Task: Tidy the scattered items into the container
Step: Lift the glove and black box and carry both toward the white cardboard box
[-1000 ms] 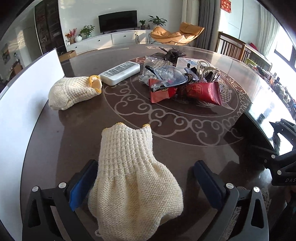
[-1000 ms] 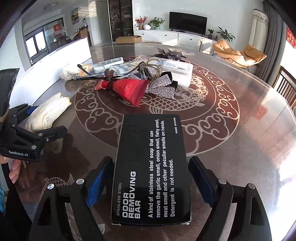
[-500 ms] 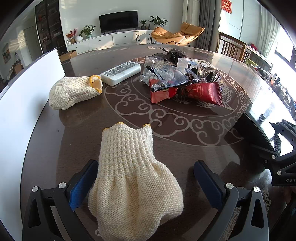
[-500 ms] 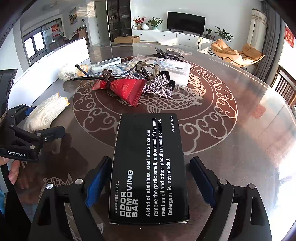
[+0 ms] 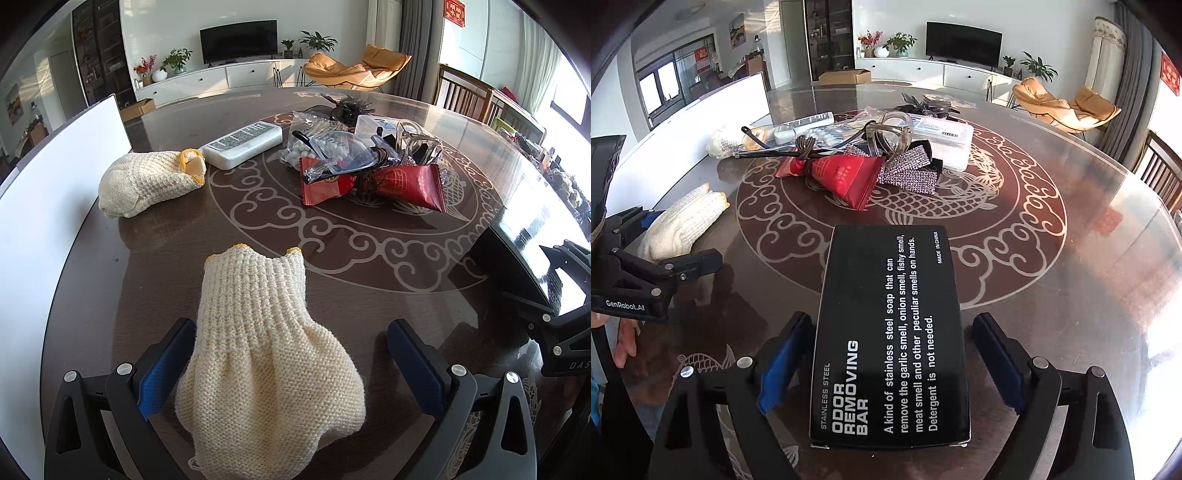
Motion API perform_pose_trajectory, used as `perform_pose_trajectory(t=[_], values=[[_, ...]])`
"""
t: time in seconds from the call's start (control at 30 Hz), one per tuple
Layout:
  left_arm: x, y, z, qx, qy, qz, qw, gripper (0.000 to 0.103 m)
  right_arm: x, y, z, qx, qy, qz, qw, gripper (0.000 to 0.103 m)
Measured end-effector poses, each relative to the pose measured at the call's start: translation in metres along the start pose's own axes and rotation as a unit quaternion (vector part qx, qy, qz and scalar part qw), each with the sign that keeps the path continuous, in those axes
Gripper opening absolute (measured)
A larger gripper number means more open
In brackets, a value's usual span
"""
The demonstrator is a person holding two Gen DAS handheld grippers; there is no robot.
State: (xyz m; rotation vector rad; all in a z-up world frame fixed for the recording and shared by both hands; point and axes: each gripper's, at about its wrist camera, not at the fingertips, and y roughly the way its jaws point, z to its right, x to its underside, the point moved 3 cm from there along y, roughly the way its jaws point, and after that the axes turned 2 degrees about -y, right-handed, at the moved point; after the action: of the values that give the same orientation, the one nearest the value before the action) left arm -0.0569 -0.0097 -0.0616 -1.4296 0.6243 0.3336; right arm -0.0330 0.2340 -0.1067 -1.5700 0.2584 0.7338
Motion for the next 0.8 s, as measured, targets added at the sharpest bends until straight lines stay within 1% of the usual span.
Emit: perform_pose_trajectory(t=[0.17, 0.33, 0.37, 0.4, 0.43, 0.5, 0.53, 0.57, 0.6, 0.63, 0.67, 0.7, 0.8], values=[[-0.003, 0.001, 0.001, -0.017, -0.022, -0.019, 0.9994, 0.103, -0.001, 0.0, -0.001, 0.0, 0.0, 0.001, 1.0, 0.089], [-0.003, 0.001, 0.003, -0.033, -0.044, -0.018, 0.9983, 0.103, 0.0, -0.001, -0.001, -0.002, -0.001, 0.004, 1.0, 0.089], [-0.003, 0.001, 0.003, -0.034, -0.046, -0.02, 0.9982, 0.103, 0.0, -0.001, -0.001, 0.001, 0.0, 0.005, 1.0, 0.087], [-0.003, 0.001, 0.003, -0.035, -0.046, -0.023, 0.9981, 0.103, 0.0, -0.002, -0.001, 0.002, 0.0, 0.007, 1.0, 0.082], [-0.003, 0.001, 0.004, -0.03, -0.04, -0.026, 0.9984, 0.103, -0.001, -0.005, 0.0, 0.003, 0.0, 0.014, 1.0, 0.059], [-0.002, 0.0, 0.004, -0.02, -0.032, -0.025, 0.999, 0.103, -0.002, -0.007, 0.001, 0.005, 0.004, 0.005, 1.0, 0.059], [0.0, -0.004, 0.003, -0.022, -0.03, -0.018, 0.9991, 0.094, -0.002, -0.009, 0.003, 0.002, 0.01, 0.005, 1.0, 0.059], [0.001, -0.009, 0.002, -0.02, -0.031, -0.007, 0.9993, 0.069, -0.001, -0.012, 0.003, -0.003, 0.016, 0.005, 1.0, 0.059], [0.003, -0.015, 0.0, -0.015, -0.034, -0.002, 0.9993, 0.057, 0.001, -0.017, 0.003, -0.007, 0.022, 0.01, 1.0, 0.059], [0.005, -0.02, -0.002, 0.006, -0.046, -0.003, 0.9989, 0.043, 0.002, -0.024, 0.003, -0.013, 0.028, 0.016, 0.999, 0.059], [0.006, -0.026, -0.005, 0.033, -0.063, -0.005, 0.9974, 0.041, 0.003, -0.032, 0.002, -0.019, 0.033, 0.024, 0.999, 0.059], [0.008, -0.033, -0.007, 0.046, -0.074, 0.0, 0.9962, 0.041, 0.005, -0.039, 0.002, -0.026, 0.038, 0.031, 0.998, 0.059], [0.012, -0.057, 0.0, 0.042, -0.061, 0.024, 0.9969, 0.04, 0.007, -0.06, -0.002, -0.037, 0.043, 0.055, 0.997, 0.059]])
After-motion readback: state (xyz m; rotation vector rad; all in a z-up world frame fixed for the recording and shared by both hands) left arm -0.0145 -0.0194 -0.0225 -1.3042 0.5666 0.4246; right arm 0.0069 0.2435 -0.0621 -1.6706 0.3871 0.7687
